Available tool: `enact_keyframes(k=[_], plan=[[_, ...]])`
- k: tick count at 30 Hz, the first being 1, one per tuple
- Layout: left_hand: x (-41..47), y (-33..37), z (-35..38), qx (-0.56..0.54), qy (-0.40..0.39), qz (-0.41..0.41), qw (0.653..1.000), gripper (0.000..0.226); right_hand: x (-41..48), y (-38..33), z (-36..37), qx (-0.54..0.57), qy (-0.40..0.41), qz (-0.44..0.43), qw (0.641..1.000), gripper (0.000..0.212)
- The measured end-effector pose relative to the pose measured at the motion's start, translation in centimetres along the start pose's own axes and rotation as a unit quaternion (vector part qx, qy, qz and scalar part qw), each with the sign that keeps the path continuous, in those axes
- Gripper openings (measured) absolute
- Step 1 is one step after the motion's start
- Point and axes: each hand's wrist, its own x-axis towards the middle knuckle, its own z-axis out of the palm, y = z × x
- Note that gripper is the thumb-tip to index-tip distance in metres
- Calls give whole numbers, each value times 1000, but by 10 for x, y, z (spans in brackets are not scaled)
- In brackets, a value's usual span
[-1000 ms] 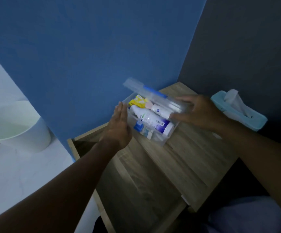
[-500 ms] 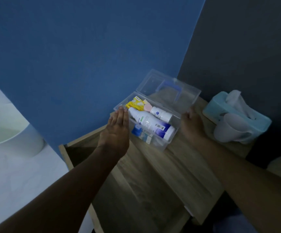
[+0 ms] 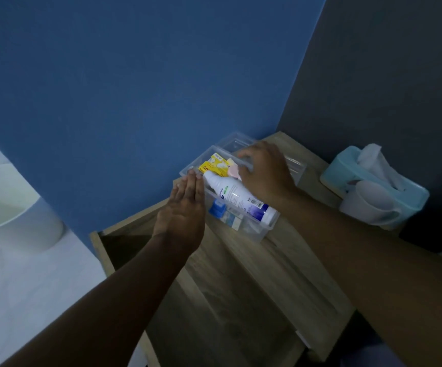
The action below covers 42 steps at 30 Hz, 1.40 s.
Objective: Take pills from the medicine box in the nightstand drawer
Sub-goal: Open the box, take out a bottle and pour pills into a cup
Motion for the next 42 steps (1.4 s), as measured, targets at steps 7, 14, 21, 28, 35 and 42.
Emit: enact_keyframes(k=[7,14,21,28,35,42], plan=[[3,-1,7,22,2,-4,1000,80,37,-5,24,-187,-55,92,977,55],[6,-3,11,24,0,-6,1000,80,37,-3,17,-78,-63,138,985,58],[8,0,-20,-72,-78,-29,994,82,-4,-13,-30,161,-55,118,978,26],[-18,18,-91,-454,-9,-48,890,54,-58,-26,-104,220,-52,26,974,36],[-88,93,-145,-790,-49,-68,607,44,-114,-56,-173,222,-48,-79,971,27],[-135,124,-167,-832,-32,-48,553,42,-147,-74,-232,205,-49,-146,967,24]])
